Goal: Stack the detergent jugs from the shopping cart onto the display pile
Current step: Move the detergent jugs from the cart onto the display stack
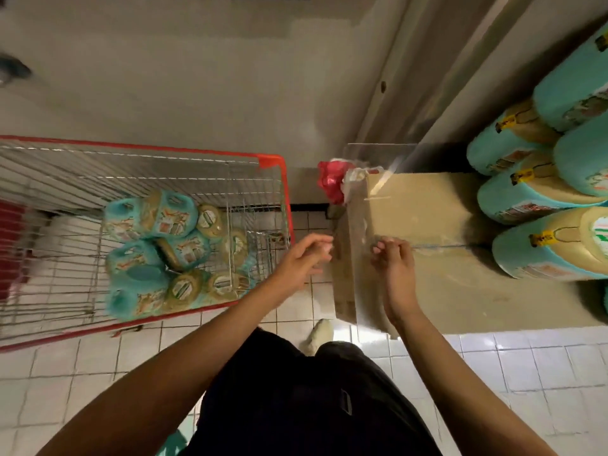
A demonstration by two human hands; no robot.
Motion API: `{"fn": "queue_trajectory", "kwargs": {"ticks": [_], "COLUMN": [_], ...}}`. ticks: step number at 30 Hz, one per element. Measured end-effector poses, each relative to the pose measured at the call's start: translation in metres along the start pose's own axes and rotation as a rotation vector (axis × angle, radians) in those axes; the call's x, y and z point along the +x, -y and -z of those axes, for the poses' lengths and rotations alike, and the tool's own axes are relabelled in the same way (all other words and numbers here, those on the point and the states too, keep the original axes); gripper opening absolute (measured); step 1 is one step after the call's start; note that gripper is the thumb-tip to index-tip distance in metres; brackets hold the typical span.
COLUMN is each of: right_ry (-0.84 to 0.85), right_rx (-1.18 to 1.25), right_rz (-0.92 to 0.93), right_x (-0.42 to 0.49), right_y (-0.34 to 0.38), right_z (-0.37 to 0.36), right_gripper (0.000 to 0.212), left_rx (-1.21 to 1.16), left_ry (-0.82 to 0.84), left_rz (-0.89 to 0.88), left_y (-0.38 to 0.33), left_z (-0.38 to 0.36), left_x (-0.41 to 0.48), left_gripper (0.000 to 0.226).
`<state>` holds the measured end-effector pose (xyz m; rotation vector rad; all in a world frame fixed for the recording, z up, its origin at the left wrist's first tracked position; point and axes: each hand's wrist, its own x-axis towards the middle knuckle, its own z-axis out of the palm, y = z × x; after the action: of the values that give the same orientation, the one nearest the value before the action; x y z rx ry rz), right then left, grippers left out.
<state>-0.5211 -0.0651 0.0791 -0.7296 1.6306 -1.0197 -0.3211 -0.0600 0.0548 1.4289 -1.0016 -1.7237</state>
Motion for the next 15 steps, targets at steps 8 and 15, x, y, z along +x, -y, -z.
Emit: {"fn": "queue_trajectory", "kwargs": {"ticks": [8,15], "right_ry": [0.245,0.422], "right_rx": [-0.161,-0.216], "right_rz": [-0.006,-0.118], "right_x": [-0.023,-0.044], "right_y": [0.002,-0.013], "right_z": [-0.127,-0.245], "right_gripper": [0.018,0.029], "left_rx": [-0.181,-0.319], "left_ry": [-0.298,-0.575], "left_rz": [-0.009,0.021], "left_y": [0.031,0.06], "left_z": [0.137,0.234], "left_x": [-0.069,-0.116], "left_gripper": [0.023,0.021]}}
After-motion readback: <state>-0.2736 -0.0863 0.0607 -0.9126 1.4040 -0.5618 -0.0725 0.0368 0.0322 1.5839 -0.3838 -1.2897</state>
